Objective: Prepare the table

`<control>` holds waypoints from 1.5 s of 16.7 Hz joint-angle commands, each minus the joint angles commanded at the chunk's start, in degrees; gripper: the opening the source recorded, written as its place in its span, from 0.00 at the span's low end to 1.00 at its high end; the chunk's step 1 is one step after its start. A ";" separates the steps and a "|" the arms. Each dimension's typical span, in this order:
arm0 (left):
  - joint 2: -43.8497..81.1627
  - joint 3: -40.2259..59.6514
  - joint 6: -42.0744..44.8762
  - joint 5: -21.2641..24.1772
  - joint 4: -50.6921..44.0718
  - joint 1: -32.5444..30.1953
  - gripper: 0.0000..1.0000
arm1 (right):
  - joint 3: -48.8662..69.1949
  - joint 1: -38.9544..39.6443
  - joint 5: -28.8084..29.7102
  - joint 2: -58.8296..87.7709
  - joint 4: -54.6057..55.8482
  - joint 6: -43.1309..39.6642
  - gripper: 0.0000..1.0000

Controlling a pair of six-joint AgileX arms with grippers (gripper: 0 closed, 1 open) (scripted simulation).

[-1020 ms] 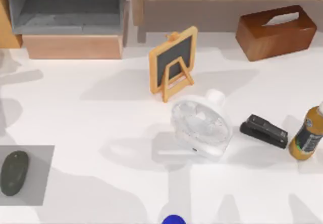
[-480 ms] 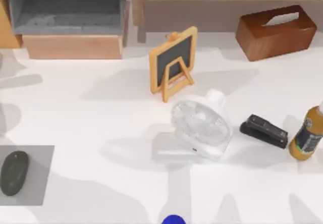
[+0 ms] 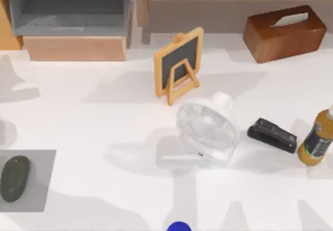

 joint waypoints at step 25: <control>-6.01 19.83 -79.70 -66.11 -14.32 -71.15 1.00 | 0.00 0.00 0.00 0.00 0.00 0.00 1.00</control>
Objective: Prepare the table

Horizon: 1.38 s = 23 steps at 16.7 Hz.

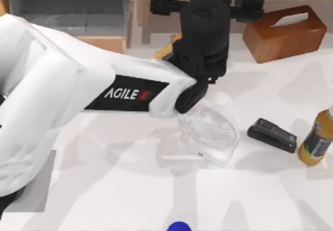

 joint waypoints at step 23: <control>14.34 30.44 -9.69 -1.78 -21.68 2.34 1.00 | 0.00 0.00 0.00 0.00 0.00 0.00 1.00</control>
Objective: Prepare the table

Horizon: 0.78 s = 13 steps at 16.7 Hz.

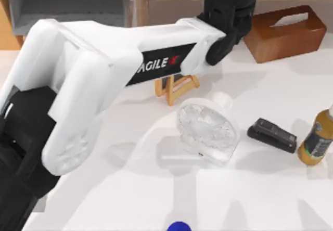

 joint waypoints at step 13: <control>0.00 0.00 0.00 0.00 0.00 0.00 0.10 | 0.00 0.00 0.00 0.00 0.00 0.00 1.00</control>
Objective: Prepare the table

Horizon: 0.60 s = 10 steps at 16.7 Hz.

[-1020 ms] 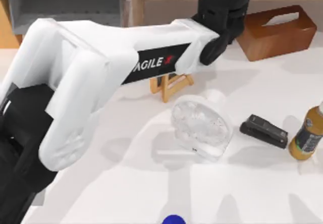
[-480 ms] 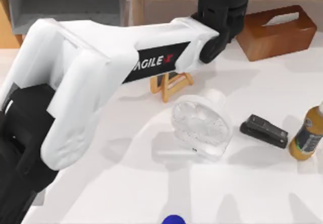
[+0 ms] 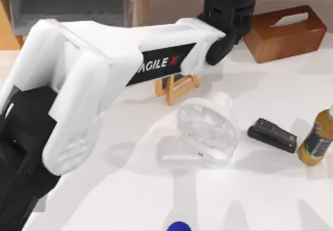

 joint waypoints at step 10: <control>-0.08 0.00 0.08 -0.02 0.00 -0.23 0.00 | 0.00 0.00 0.00 0.00 0.00 0.00 1.00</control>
